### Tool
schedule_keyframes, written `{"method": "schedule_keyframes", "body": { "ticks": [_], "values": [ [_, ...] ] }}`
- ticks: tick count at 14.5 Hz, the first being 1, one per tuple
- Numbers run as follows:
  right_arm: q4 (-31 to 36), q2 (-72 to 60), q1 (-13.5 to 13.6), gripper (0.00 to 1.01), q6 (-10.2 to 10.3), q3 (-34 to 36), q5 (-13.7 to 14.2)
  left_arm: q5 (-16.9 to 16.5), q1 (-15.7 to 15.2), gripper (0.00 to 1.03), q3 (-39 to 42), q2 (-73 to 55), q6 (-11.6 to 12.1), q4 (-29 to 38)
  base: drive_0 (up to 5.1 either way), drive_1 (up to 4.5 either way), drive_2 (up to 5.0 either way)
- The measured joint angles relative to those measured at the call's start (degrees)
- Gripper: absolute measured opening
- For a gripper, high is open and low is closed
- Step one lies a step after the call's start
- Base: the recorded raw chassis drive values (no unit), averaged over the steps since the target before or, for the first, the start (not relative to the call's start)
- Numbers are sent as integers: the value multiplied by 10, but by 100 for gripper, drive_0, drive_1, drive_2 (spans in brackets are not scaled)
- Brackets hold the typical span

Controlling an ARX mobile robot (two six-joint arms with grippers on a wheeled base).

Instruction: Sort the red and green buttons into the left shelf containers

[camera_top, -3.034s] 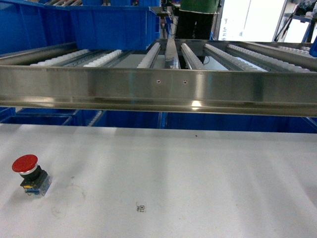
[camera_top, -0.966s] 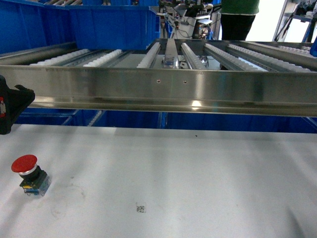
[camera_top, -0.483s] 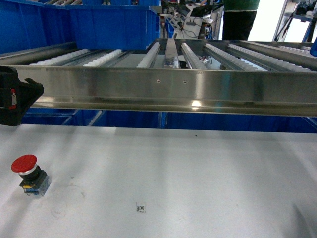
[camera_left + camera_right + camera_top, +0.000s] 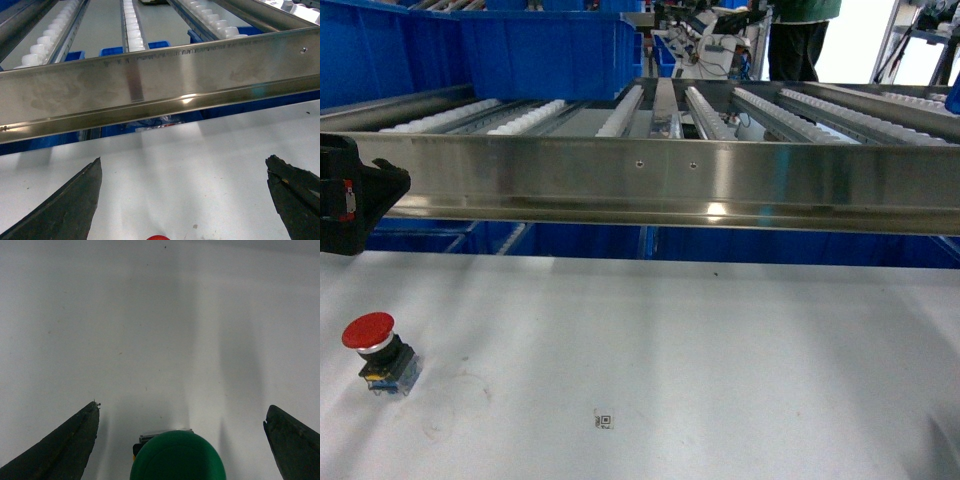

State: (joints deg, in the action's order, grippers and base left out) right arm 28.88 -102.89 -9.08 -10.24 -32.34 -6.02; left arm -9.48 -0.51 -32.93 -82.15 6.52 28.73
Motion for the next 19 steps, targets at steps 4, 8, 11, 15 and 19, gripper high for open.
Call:
{"method": "schedule_keyframes", "body": {
  "ticks": [4,8,11,15,19],
  "values": [
    [30,-50,0,98,-9,12,16,0,0,98,0,0,0,0,0,0,0],
    [60,-86,-17,91,-25,15,18,0,0,98,0,0,0,0,0,0,0],
    [71,-93,-22,59,-26,15,14,0,0,98,0,0,0,0,0,0,0],
    [85,-94,-14,36,-26,22,10,0,0,98,0,0,0,0,0,0,0],
    [144,-13,-23,35,-13,109,-10,0,0,98,0,0,0,0,0,0,0]
  ]
}}
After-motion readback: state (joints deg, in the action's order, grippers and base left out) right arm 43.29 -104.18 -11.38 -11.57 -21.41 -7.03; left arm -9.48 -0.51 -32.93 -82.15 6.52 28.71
